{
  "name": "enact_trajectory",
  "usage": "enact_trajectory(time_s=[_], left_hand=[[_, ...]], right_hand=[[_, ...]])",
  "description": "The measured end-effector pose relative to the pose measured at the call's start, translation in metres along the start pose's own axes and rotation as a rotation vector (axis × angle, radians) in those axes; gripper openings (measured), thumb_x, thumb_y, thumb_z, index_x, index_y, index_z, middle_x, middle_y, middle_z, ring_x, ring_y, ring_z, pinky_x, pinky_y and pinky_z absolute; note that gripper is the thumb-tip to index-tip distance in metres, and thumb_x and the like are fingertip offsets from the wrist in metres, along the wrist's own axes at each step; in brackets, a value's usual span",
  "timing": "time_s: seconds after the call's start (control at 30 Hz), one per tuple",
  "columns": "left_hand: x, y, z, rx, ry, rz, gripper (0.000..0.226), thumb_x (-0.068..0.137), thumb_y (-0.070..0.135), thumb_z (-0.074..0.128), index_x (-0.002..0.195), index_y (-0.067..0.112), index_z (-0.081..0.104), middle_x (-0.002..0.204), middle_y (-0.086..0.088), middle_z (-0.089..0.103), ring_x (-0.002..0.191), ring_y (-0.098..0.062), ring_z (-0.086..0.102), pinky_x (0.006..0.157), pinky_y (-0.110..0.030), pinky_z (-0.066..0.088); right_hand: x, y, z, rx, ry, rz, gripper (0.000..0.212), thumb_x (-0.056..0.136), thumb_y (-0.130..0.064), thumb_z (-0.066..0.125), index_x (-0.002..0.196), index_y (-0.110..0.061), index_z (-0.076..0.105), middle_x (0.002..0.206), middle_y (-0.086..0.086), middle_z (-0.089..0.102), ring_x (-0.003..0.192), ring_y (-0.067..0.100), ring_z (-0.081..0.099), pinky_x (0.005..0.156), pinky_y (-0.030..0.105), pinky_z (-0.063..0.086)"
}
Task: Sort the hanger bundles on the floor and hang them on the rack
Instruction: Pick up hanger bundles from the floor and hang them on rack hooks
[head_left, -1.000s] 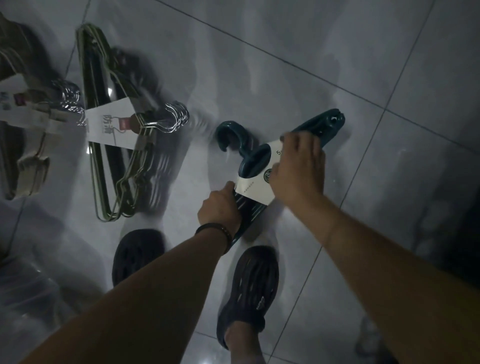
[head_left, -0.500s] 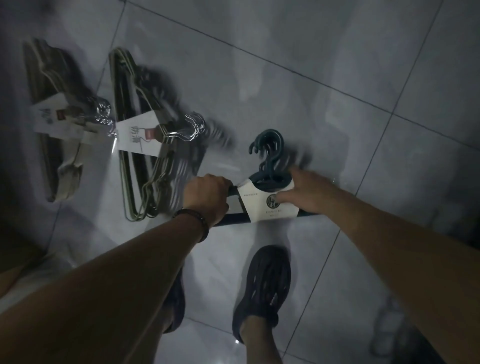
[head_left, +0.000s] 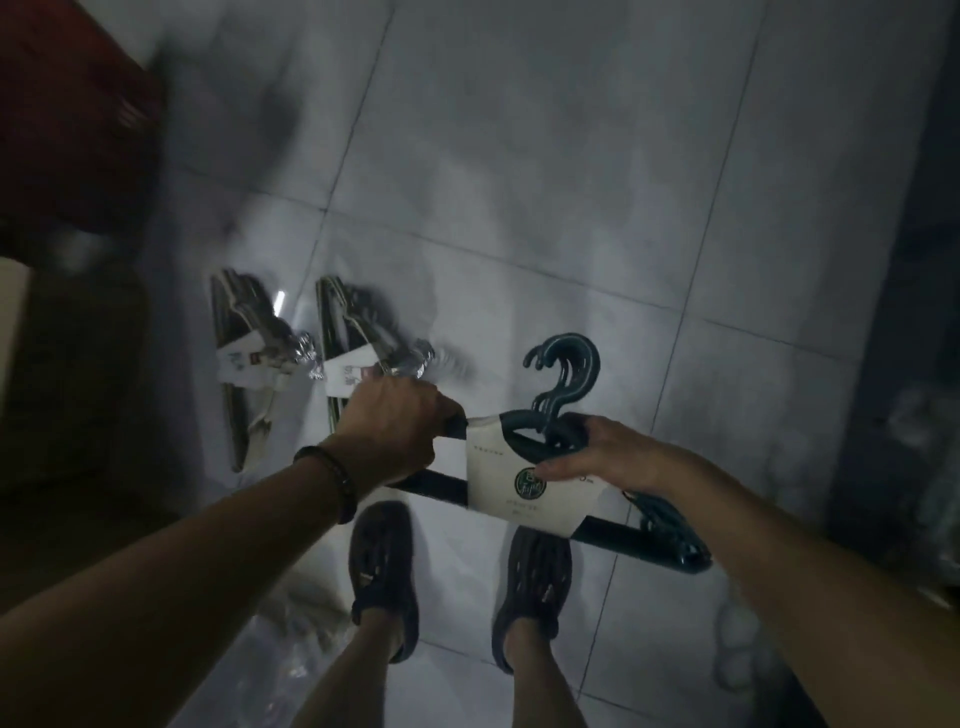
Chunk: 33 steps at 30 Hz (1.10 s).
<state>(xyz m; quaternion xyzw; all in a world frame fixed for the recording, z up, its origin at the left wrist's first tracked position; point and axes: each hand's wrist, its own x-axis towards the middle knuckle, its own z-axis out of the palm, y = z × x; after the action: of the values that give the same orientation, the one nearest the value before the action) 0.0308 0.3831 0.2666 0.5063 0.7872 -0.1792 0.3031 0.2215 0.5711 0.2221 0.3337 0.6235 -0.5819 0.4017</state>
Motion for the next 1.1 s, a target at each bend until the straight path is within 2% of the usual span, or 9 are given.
enact_trajectory(time_s=[0.17, 0.27, 0.33, 0.47, 0.57, 0.63, 0.83, 0.97, 1.1], left_hand=[[-0.070, -0.007, -0.134, -0.102, 0.086, 0.053, 0.058, 0.097, 0.030, 0.067, 0.149, 0.046, 0.047, 0.117, 0.005, 0.073, 0.099, -0.018, 0.072, 0.088, -0.037, 0.061], [-0.132, -0.002, -0.220, -0.233, 0.350, 0.076, 0.077, 0.087, 0.032, 0.079, 0.153, 0.046, 0.042, 0.149, 0.004, 0.058, 0.141, -0.022, 0.051, 0.124, -0.054, 0.033], [-0.176, 0.009, -0.273, -0.303, 0.635, -0.010, 0.084, 0.078, 0.027, 0.084, 0.151, 0.046, 0.045, 0.166, -0.002, 0.034, 0.156, -0.031, 0.024, 0.125, -0.064, 0.020], [-0.244, 0.052, -0.347, -1.049, 1.003, -0.179, 0.095, 0.071, 0.043, 0.088, 0.151, 0.027, 0.040, 0.161, -0.005, 0.025, 0.151, -0.030, 0.025, 0.122, -0.062, 0.028], [-0.271, 0.065, -0.400, -1.678, 0.650, -0.100, 0.119, 0.060, 0.076, 0.082, 0.155, 0.039, 0.019, 0.163, -0.001, 0.024, 0.148, -0.028, 0.034, 0.122, -0.059, 0.035], [-0.284, 0.067, -0.429, -1.948, 0.355, 0.078, 0.110, 0.067, 0.064, 0.088, 0.153, 0.037, 0.026, 0.157, -0.015, 0.043, 0.132, -0.036, 0.057, 0.109, -0.060, 0.049], [-0.347, 0.108, -0.499, -1.932, 0.292, 0.386, 0.055, 0.070, 0.019, 0.079, 0.120, 0.014, 0.058, 0.100, -0.022, 0.069, 0.085, -0.042, 0.074, 0.080, -0.059, 0.061], [-0.403, 0.154, -0.530, -1.792, 0.289, 0.577, 0.042, 0.059, 0.013, 0.073, 0.097, 0.012, 0.054, 0.073, -0.010, 0.058, 0.058, -0.026, 0.060, 0.054, -0.037, 0.049], [-0.465, 0.211, -0.548, -1.591, 0.277, 0.790, 0.048, 0.065, 0.006, 0.082, 0.107, 0.014, 0.062, 0.087, -0.010, 0.076, 0.075, -0.030, 0.076, 0.063, -0.045, 0.062]], right_hand=[[-0.146, -0.066, -0.001, 0.175, 0.139, -0.043, 0.081, 0.054, -0.067, 0.094, 0.125, -0.037, 0.069, 0.117, -0.016, 0.076, 0.111, 0.011, 0.070, 0.105, 0.043, 0.054], [-0.245, -0.111, 0.005, 0.326, 0.265, -0.098, 0.062, 0.065, -0.049, 0.095, 0.120, -0.037, 0.071, 0.113, -0.018, 0.077, 0.107, 0.009, 0.072, 0.104, 0.044, 0.055], [-0.304, -0.146, 0.012, 0.412, 0.377, -0.158, 0.059, 0.064, -0.046, 0.096, 0.117, -0.038, 0.072, 0.109, -0.020, 0.077, 0.105, 0.007, 0.072, 0.103, 0.041, 0.055], [-0.407, -0.204, 0.026, 0.672, 0.573, -0.258, 0.062, 0.057, -0.050, 0.092, 0.113, -0.031, 0.075, 0.103, -0.018, 0.079, 0.102, 0.008, 0.071, 0.086, 0.031, 0.055], [-0.472, -0.238, 0.043, 0.827, 0.682, -0.339, 0.050, 0.065, -0.046, 0.088, 0.109, -0.027, 0.075, 0.099, -0.015, 0.079, 0.094, 0.004, 0.072, 0.072, 0.023, 0.050], [-0.513, -0.255, 0.058, 0.926, 0.723, -0.404, 0.026, 0.081, -0.031, 0.081, 0.105, -0.025, 0.075, 0.092, -0.012, 0.081, 0.079, 0.002, 0.076, 0.061, 0.017, 0.055], [-0.599, -0.269, 0.119, 1.117, 0.868, -0.503, 0.060, 0.070, -0.043, 0.092, 0.124, -0.023, 0.075, 0.120, -0.002, 0.078, 0.111, 0.019, 0.074, 0.102, 0.042, 0.053], [-0.654, -0.269, 0.166, 1.133, 1.065, -0.416, 0.064, 0.076, -0.069, 0.079, 0.122, -0.026, 0.073, 0.128, -0.002, 0.075, 0.112, 0.013, 0.071, 0.095, 0.032, 0.054], [-0.717, -0.244, 0.222, 0.890, 1.420, -0.128, 0.077, 0.093, -0.077, 0.044, 0.138, -0.015, 0.059, 0.137, 0.010, 0.065, 0.128, 0.028, 0.062, 0.105, 0.036, 0.047]])
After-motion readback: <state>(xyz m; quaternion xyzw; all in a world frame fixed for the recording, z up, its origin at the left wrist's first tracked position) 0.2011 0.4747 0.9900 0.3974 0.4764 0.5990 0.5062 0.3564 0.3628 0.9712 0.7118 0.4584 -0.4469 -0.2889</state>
